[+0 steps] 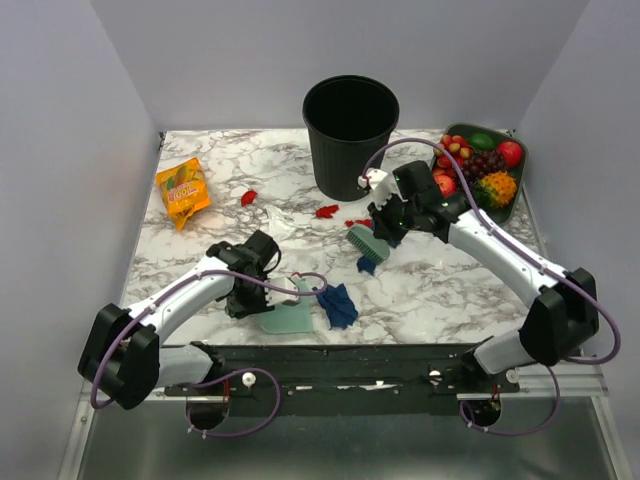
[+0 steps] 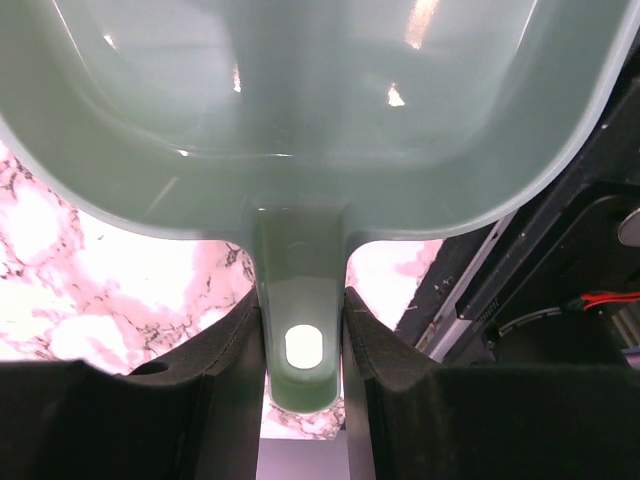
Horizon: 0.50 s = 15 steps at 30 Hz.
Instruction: Sweep away the paper scraps from the table
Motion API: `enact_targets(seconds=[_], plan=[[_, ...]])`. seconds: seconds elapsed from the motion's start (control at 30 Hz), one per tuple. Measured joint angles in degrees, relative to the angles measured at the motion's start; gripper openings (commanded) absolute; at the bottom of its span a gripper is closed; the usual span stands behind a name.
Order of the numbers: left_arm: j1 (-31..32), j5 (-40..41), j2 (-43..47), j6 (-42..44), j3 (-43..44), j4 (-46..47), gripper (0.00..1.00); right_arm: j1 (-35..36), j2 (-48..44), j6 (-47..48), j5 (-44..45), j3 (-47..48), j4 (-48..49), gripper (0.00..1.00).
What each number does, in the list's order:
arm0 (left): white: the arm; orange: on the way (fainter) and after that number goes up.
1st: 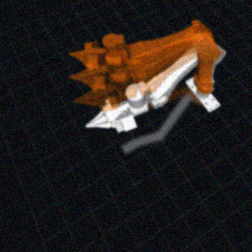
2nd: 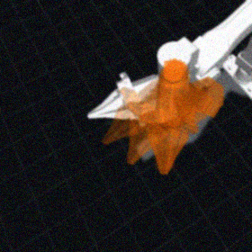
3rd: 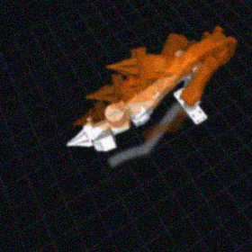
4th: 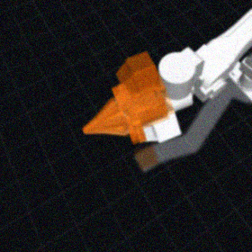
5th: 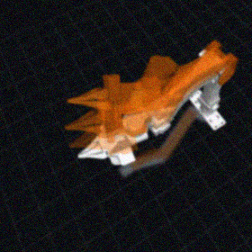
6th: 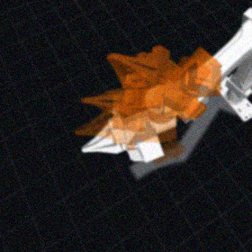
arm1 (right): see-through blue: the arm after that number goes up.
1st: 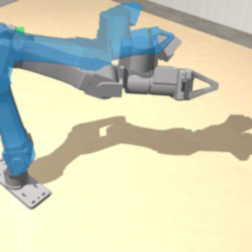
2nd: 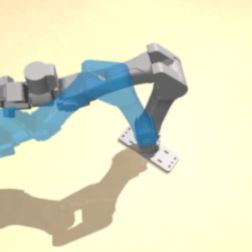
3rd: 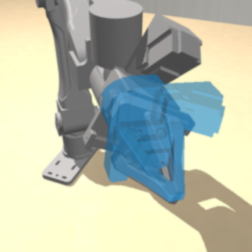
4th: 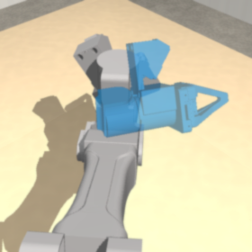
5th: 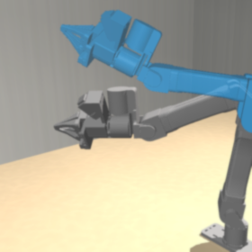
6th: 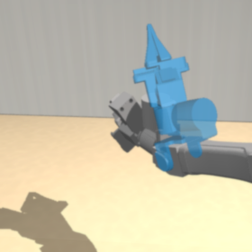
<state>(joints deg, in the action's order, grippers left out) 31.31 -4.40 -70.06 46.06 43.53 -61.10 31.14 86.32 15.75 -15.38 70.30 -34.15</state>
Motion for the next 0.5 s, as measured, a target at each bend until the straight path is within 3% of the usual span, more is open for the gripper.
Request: enact_targets(seconds=[0.23,0.5], plan=[[3.32,1.66,-2.62,-4.07,1.77,2.08,0.0,-0.24,-9.16,-0.96,4.0,0.9,-6.51,0.01],[7.5,4.98,-4.9,-7.72,1.79,2.23,0.0,0.17,-8.96,-11.23,8.68,0.11,-13.62,0.01]])
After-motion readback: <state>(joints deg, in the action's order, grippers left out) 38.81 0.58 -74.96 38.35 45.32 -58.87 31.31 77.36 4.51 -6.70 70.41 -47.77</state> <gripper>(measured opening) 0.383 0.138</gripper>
